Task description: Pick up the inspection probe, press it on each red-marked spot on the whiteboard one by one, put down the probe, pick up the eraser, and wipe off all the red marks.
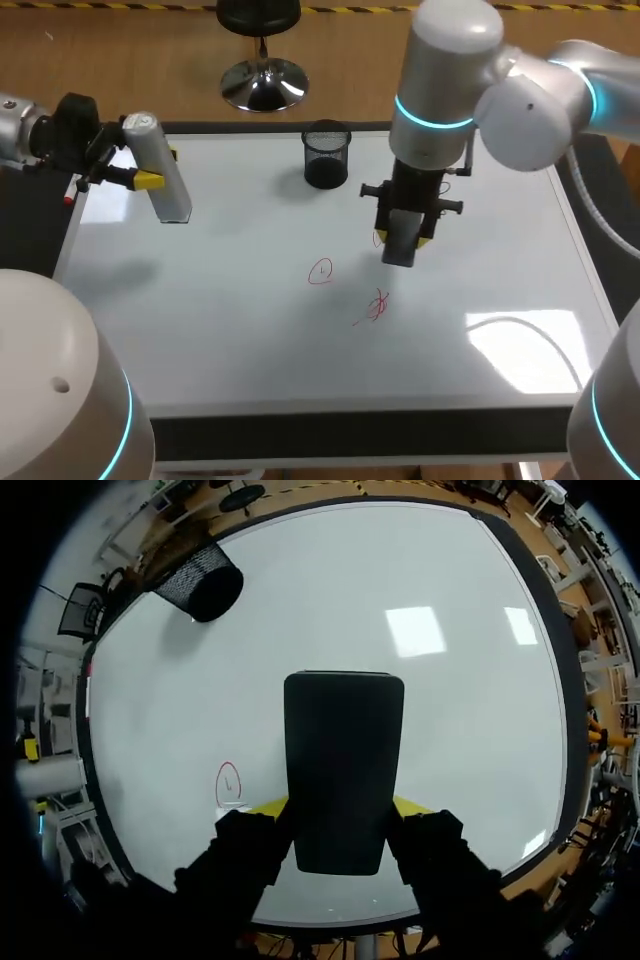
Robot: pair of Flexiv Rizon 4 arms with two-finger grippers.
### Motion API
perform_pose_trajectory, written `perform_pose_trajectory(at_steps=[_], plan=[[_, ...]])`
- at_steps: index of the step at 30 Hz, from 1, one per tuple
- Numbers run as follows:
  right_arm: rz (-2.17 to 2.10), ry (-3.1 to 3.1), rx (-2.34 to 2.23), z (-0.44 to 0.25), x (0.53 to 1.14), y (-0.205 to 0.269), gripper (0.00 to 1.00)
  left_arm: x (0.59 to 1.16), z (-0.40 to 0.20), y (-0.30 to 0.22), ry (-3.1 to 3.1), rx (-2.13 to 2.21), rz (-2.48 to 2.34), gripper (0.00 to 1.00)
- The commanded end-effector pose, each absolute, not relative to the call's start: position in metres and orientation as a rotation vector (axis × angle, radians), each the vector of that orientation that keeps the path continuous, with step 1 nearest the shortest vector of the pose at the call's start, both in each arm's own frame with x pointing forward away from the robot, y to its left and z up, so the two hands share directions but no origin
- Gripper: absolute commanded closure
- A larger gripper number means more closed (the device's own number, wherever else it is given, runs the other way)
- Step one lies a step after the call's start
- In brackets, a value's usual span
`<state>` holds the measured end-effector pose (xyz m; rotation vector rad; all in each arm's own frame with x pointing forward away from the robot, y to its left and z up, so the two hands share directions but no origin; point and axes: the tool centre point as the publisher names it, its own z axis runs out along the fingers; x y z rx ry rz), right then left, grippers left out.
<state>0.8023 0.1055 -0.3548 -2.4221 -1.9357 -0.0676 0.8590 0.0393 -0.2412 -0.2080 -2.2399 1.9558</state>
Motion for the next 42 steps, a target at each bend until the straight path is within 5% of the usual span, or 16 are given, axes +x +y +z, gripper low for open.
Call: perform_pose_trajectory(at_steps=[1,28,42], plan=[[-0.06,-1.952,-2.416,-0.36,0.808,0.132,1.0,0.86,-0.241,0.04,-2.237,-0.213,1.957,1.0],[0.023,-2.021,-2.303,-0.377,0.799,0.251,1.0,0.86,-0.241,0.04,-2.237,-0.213,1.957,1.0],[-0.011,-2.028,-2.288,-0.376,0.794,0.26,1.0,0.86,-0.241,0.04,-2.237,-0.213,1.957,1.0]])
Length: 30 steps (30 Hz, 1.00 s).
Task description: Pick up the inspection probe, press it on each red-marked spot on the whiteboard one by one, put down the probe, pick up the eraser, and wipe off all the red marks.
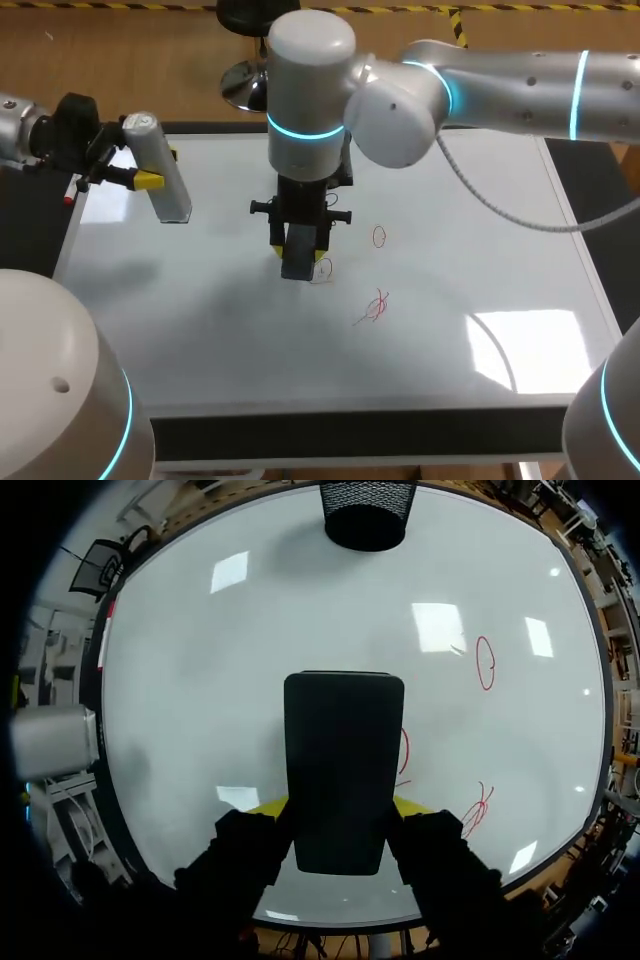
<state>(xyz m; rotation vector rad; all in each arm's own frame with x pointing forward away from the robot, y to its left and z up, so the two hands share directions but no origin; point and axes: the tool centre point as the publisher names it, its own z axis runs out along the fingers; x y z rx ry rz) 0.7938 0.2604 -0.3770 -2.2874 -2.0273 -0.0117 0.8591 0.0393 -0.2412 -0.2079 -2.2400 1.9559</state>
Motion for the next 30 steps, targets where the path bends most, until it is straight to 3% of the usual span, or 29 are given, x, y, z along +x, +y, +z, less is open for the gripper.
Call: perform_pose_trajectory(at_steps=[1,30], plan=[[-0.011,-2.028,-2.288,-0.376,0.794,0.26,1.0,0.86,-0.241,0.04,-2.237,-0.213,1.957,1.0],[-0.097,-2.024,-2.258,-0.403,0.778,0.296,1.0,0.86,-0.241,0.04,-2.237,-0.213,1.957,1.0]])
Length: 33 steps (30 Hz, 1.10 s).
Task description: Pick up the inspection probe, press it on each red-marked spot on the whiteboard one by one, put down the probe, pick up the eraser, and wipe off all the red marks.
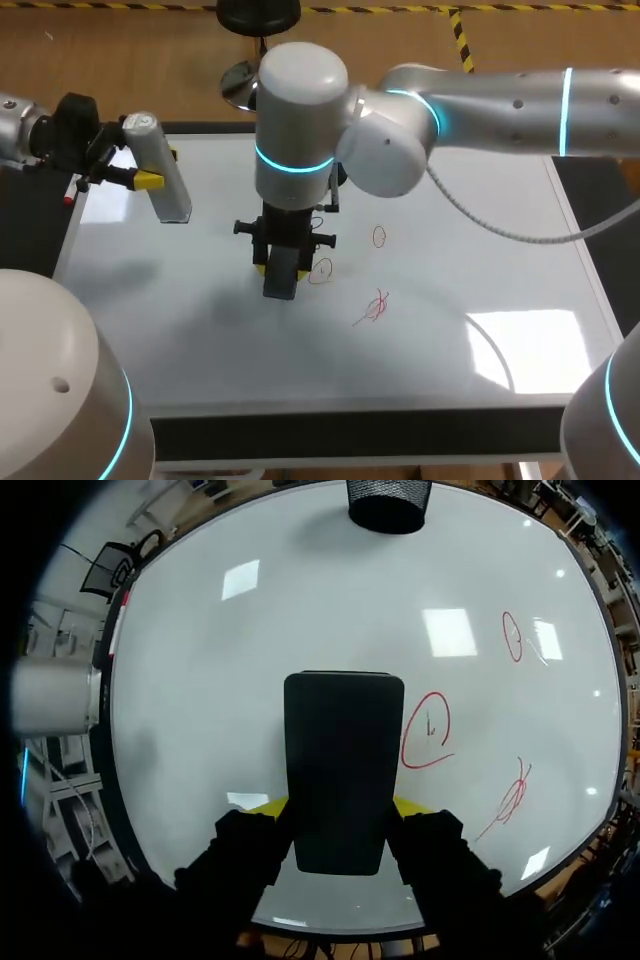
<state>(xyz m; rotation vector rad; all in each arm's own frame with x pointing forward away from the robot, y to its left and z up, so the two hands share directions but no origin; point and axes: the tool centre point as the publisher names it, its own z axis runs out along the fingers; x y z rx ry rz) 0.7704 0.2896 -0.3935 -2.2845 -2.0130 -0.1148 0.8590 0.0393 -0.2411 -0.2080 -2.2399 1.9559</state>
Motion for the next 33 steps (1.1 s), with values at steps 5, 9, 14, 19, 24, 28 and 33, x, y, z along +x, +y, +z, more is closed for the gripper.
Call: perform_pose_trajectory(at_steps=[5,9,14,19,24,28,33], plan=[[-0.092,-2.021,-2.25,-0.41,0.78,0.296,1.0,0.86,-0.241,0.04,-2.237,-0.213,1.957,1.0],[-0.094,-2.018,-2.246,-0.418,0.78,0.293,1.0,0.86,-0.241,0.04,-2.237,-0.213,1.957,1.0],[-0.094,-2.005,-2.23,-0.429,0.782,0.292,1.0,0.86,-0.241,0.04,-2.237,-0.213,1.957,1.0],[-0.076,-1.997,-2.226,-0.433,0.781,0.29,1.0,0.86,-0.241,0.04,-2.237,-0.213,1.957,1.0],[-0.047,-1.968,-2.232,-0.437,0.78,0.281,1.0,0.86,-0.241,0.04,-2.237,-0.213,1.957,1.0],[-0.037,-1.94,-2.235,-0.442,0.78,0.274,1.0,0.86,-0.241,0.04,-2.237,-0.213,1.957,1.0],[-0.019,-1.89,-2.249,-0.448,0.778,0.262,1.0,0.86,-0.241,0.04,-2.237,-0.213,1.957,1.0]])
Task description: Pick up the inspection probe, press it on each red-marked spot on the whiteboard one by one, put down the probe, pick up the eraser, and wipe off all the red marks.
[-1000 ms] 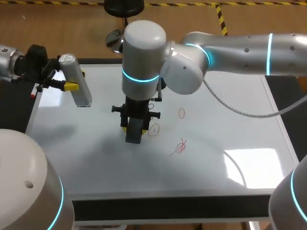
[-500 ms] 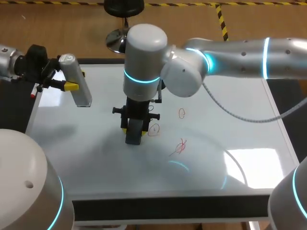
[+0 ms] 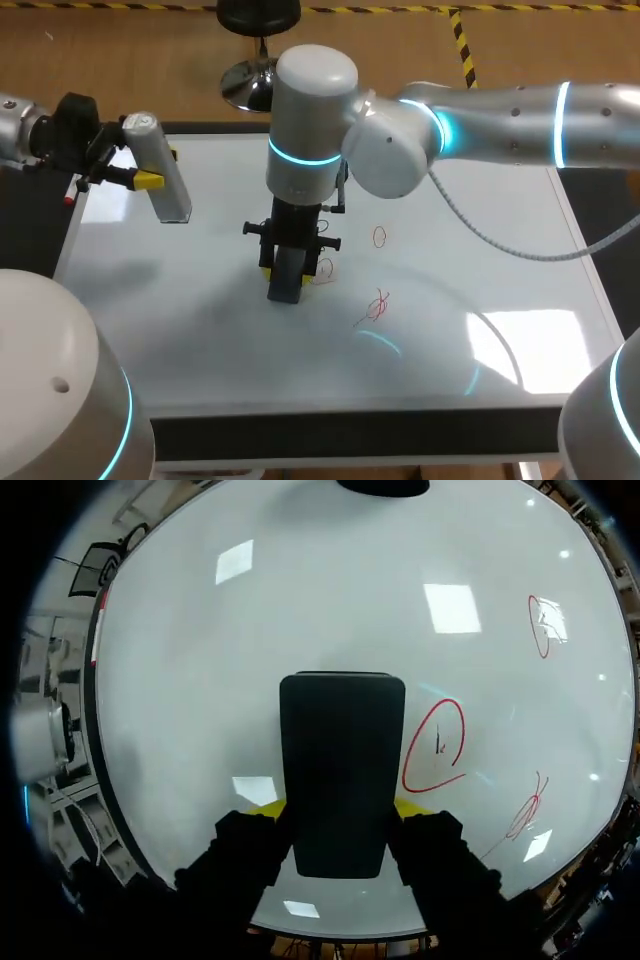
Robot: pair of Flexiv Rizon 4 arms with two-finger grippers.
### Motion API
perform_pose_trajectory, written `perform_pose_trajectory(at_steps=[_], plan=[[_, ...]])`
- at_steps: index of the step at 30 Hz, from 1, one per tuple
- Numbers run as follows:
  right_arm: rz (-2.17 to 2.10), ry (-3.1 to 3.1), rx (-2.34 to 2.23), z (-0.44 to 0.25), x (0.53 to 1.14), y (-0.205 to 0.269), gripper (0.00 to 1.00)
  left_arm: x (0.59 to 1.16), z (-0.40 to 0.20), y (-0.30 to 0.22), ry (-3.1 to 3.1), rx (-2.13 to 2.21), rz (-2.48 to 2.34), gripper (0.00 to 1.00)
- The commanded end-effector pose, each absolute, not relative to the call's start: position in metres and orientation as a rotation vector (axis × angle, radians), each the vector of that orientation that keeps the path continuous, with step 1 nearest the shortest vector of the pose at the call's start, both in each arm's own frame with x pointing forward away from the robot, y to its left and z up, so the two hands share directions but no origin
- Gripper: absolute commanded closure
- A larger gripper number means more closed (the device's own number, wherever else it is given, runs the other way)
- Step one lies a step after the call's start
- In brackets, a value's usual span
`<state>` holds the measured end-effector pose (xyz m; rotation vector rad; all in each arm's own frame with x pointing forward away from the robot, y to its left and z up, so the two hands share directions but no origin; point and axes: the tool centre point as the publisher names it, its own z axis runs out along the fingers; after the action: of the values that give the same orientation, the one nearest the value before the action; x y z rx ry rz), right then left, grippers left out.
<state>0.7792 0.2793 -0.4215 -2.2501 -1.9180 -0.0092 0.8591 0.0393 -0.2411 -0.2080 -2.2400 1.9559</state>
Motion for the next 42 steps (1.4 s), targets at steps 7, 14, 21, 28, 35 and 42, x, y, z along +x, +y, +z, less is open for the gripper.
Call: perform_pose_trajectory(at_steps=[7,14,21,28,35,42], plan=[[0.008,-1.795,-2.279,-0.454,0.781,0.237,1.0,0.86,-0.241,0.04,-2.237,-0.213,1.957,1.0],[0.051,-1.721,-2.286,-0.457,0.784,0.21,1.0,0.86,-0.241,0.04,-2.237,-0.213,1.957,1.0],[0.059,-1.682,-2.313,-0.45,0.781,0.197,1.0,0.86,-0.241,0.04,-2.237,-0.213,1.957,1.0],[0.078,-1.757,-2.317,-0.427,0.789,0.216,1.0,0.86,-0.241,0.04,-2.237,-0.213,1.957,1.0],[0.118,-1.854,-2.289,-0.409,0.805,0.243,1.0,0.86,-0.241,0.04,-2.237,-0.213,1.957,1.0],[0.124,-1.91,-2.237,-0.415,0.815,0.263,1.0,0.86,-0.241,0.04,-2.237,-0.213,1.957,1.0]])
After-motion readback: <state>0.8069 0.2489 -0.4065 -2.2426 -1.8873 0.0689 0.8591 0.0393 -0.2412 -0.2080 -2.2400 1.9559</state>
